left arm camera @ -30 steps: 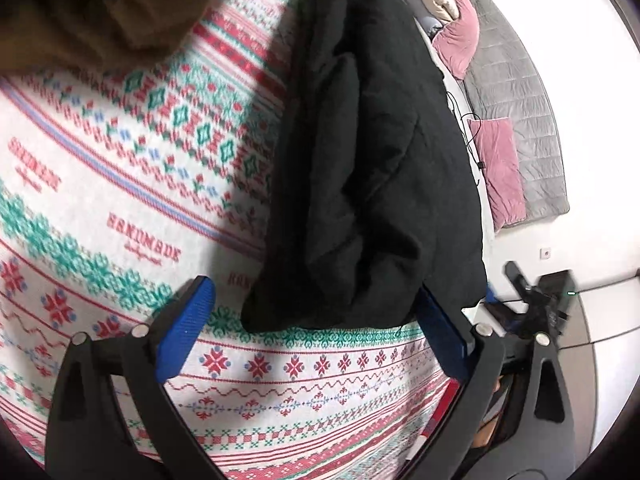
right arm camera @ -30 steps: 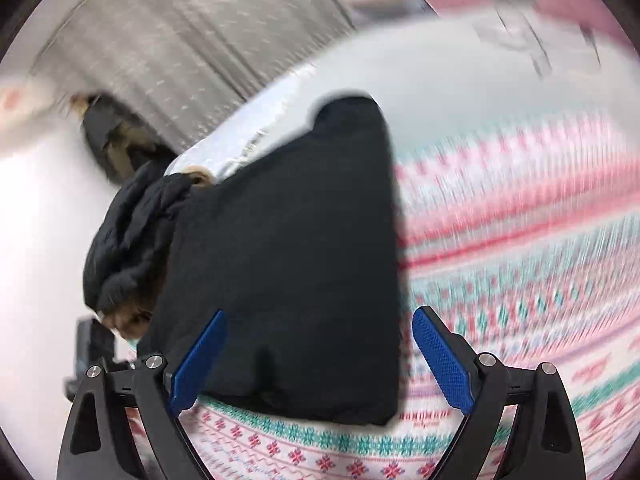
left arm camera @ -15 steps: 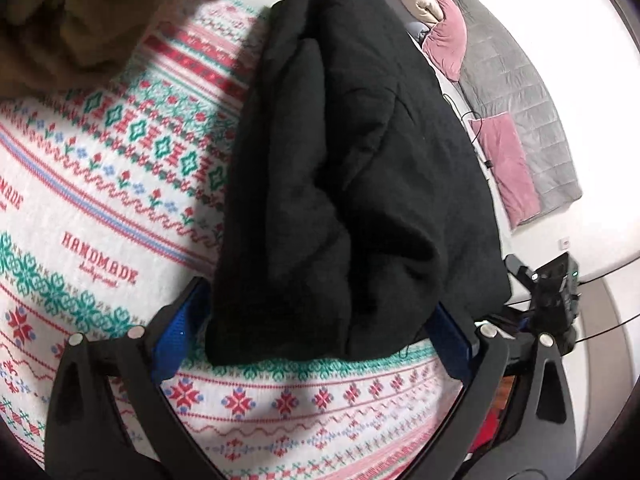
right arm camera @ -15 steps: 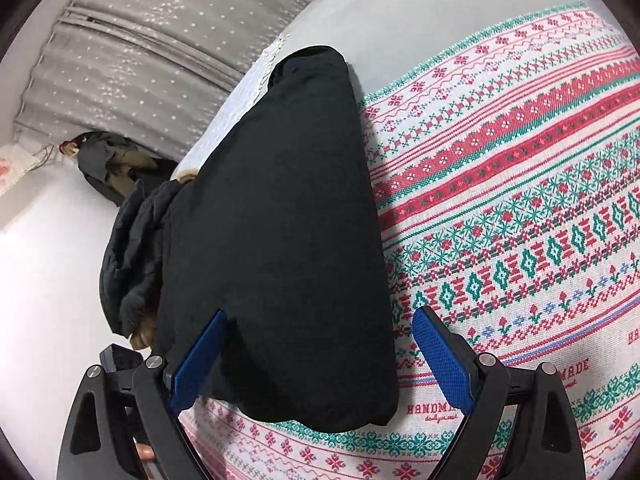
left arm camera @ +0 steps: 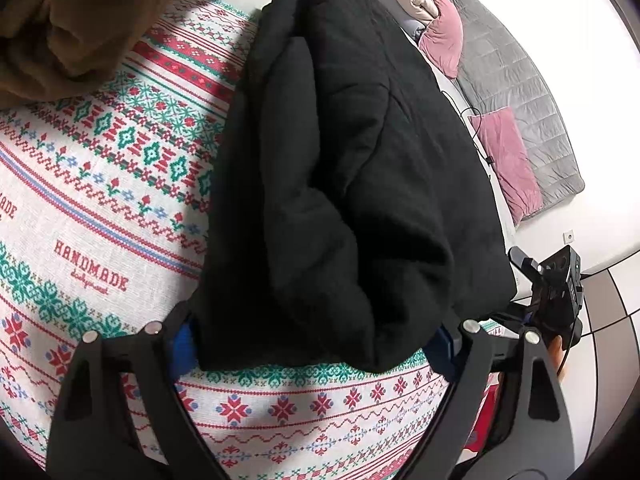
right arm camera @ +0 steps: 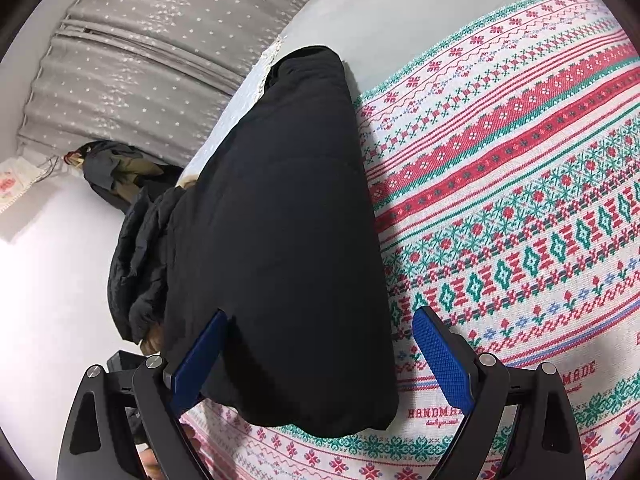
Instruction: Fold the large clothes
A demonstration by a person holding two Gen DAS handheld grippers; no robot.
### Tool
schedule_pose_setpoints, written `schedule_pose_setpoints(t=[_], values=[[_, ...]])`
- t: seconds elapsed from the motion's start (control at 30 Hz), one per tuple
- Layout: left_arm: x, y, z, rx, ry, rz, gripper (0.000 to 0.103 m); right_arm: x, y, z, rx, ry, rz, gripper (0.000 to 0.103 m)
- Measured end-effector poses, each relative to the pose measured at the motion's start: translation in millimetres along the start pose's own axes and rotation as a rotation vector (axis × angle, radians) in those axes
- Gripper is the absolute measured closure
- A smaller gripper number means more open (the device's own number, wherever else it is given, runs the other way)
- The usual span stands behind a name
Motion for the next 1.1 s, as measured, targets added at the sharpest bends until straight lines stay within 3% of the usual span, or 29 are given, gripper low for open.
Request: schedule_pose_setpoints(t=[0.37, 0.7, 0.83, 1.1], values=[[0, -6, 5, 0.014, 0.007, -0.023, 0.014, -3, -25, 30, 0.025, -0.05, 0.059, 0.008], [-1, -9, 8, 0.009, 0.006, -0.024, 0.014, 9, -56, 84, 0.05, 0.014, 0.059, 0.008], [2, -7, 8, 0.012, 0.009, -0.028, 0.014, 19, -75, 112, 0.07, 0.048, 0.015, 0.008], [2, -7, 8, 0.006, 0.009, -0.022, 0.016, 35, -113, 123, 0.148, 0.089, 0.027, 0.01]])
Point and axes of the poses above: each gripper's, at about its wrist camera, not at the fingertips, and y roughly against the way its jaws point, x to its left, z to its top, the point moved 10 cm from there along -y, roughly the way its jaws point, and after that the axes turned 7 degrees about -z, right-handed, at the moved point
